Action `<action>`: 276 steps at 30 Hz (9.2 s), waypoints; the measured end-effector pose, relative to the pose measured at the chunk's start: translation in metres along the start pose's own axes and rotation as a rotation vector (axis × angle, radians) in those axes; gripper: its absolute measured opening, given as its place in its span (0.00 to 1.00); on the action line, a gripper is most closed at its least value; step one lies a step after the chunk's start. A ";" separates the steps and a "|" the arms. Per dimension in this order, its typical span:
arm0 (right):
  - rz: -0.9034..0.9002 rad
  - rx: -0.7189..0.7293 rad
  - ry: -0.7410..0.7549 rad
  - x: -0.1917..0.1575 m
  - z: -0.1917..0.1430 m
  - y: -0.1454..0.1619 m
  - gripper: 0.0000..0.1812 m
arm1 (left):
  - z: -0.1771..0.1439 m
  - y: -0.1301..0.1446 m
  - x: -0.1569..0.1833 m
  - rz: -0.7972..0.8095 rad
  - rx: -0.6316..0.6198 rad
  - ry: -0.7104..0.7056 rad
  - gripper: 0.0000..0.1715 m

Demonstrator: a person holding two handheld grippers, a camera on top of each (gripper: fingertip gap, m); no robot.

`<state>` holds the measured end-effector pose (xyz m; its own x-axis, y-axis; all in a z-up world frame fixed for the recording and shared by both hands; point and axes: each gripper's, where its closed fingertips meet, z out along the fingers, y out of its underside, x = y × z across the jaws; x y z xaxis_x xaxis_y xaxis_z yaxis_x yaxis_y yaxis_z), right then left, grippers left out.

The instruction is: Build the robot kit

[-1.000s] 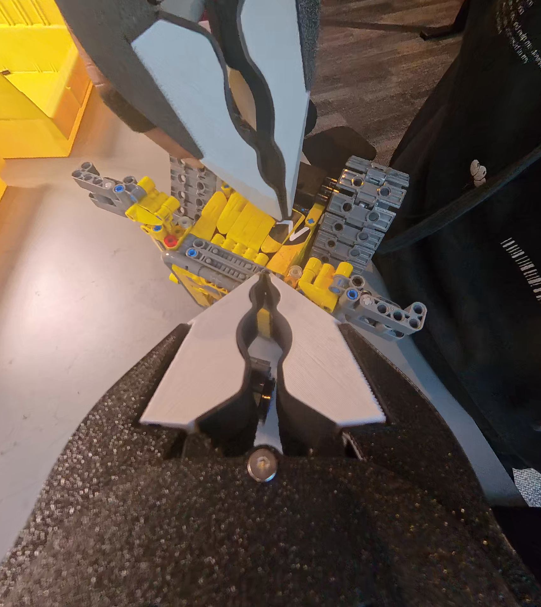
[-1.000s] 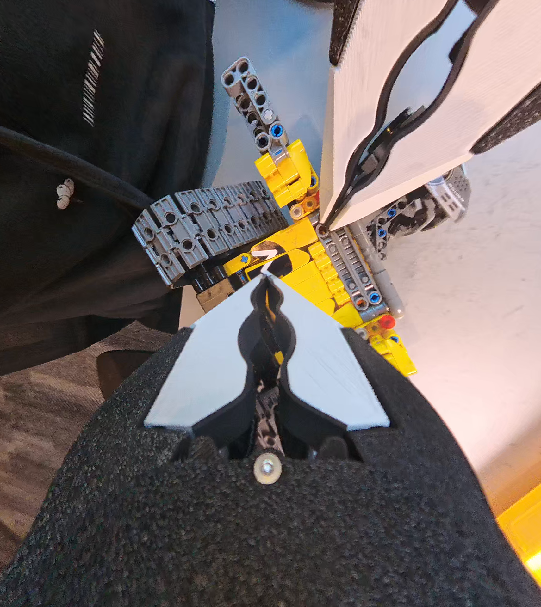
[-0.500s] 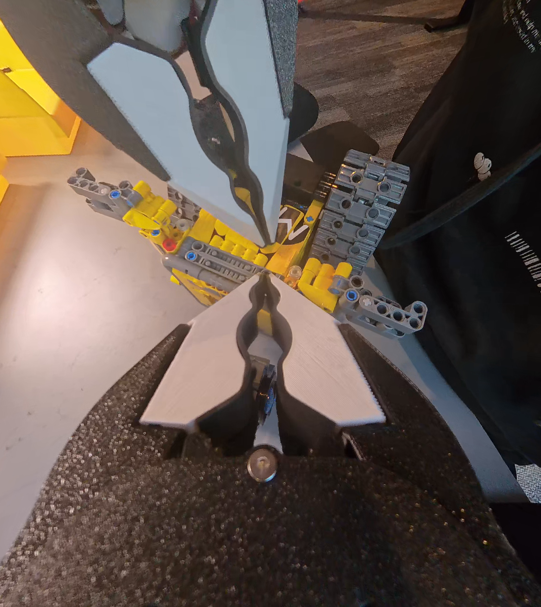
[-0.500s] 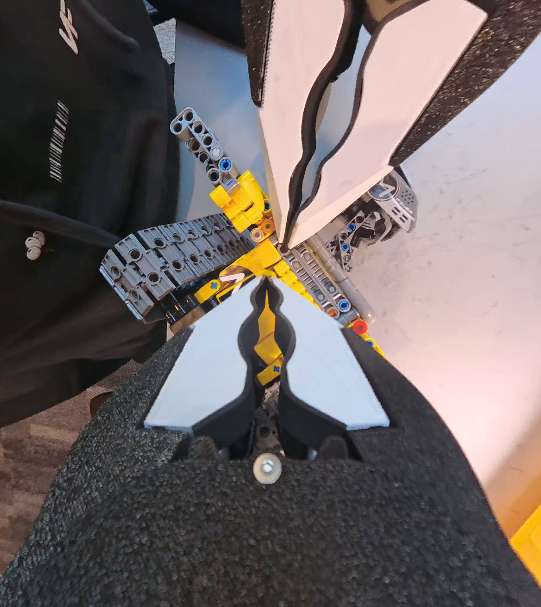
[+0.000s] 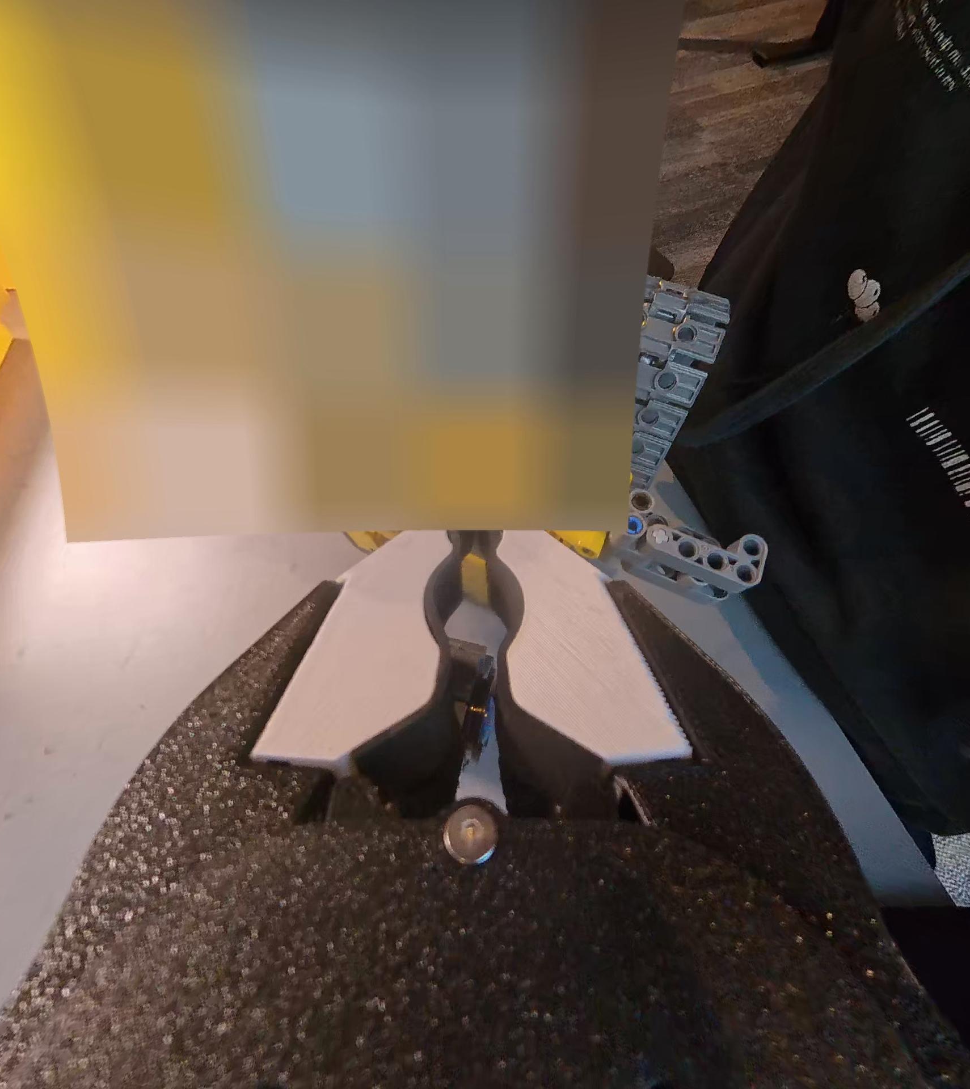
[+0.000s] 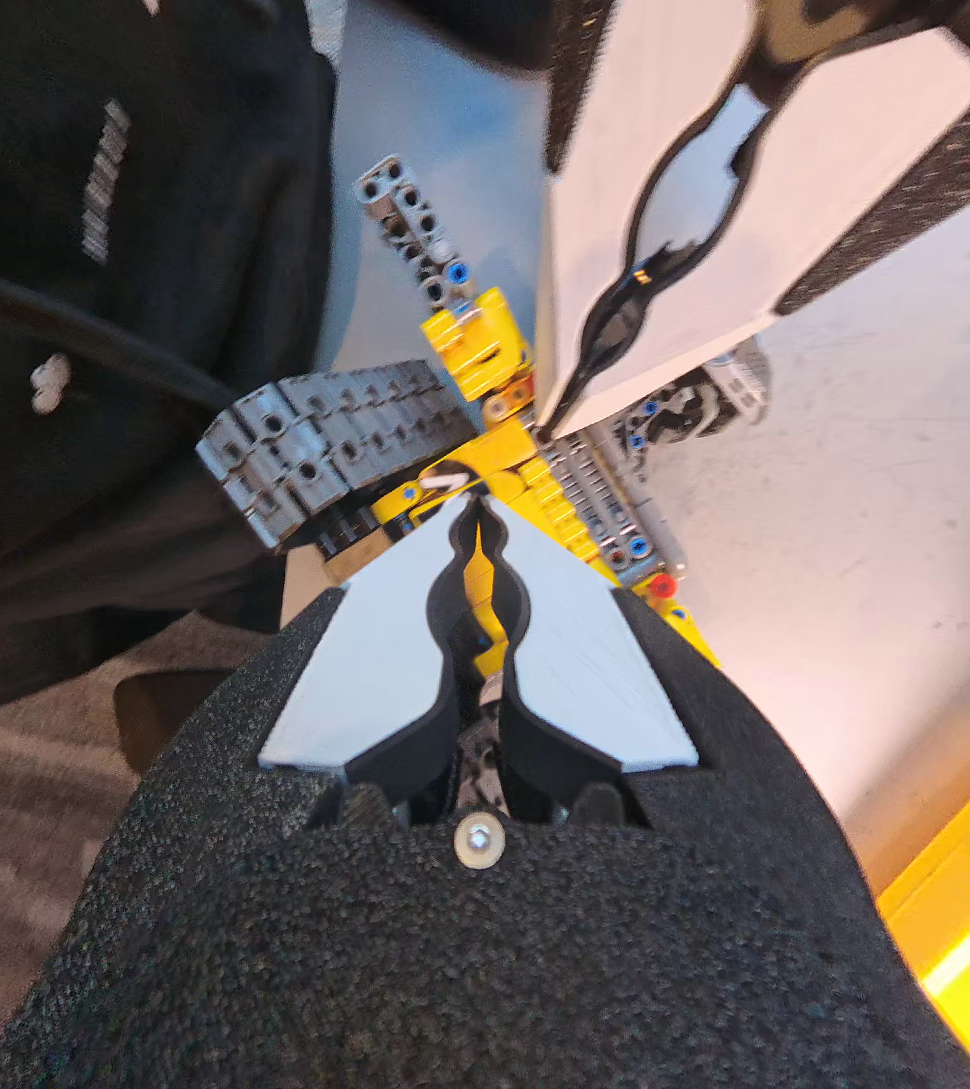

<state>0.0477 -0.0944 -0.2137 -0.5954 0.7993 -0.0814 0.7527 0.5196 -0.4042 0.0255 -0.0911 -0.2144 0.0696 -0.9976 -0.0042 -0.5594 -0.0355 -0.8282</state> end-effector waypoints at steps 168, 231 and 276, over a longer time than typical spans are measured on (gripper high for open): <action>0.392 1.042 0.979 0.299 -0.190 0.058 0.05 | -0.214 0.075 -0.037 -0.549 0.264 -1.195 0.00; 0.180 1.499 0.144 0.171 -0.201 -0.083 0.00 | -0.193 -0.093 -0.139 0.422 0.281 -1.213 0.02; 0.024 1.648 0.000 0.158 -0.199 -0.076 0.00 | -0.196 -0.120 -0.112 -0.135 0.872 -0.554 0.00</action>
<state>-0.0483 0.0525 -0.0147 -0.5885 0.8021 -0.1015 -0.3294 -0.3525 -0.8759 -0.0771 0.0131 -0.0051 0.5798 -0.8136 0.0443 0.2569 0.1309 -0.9575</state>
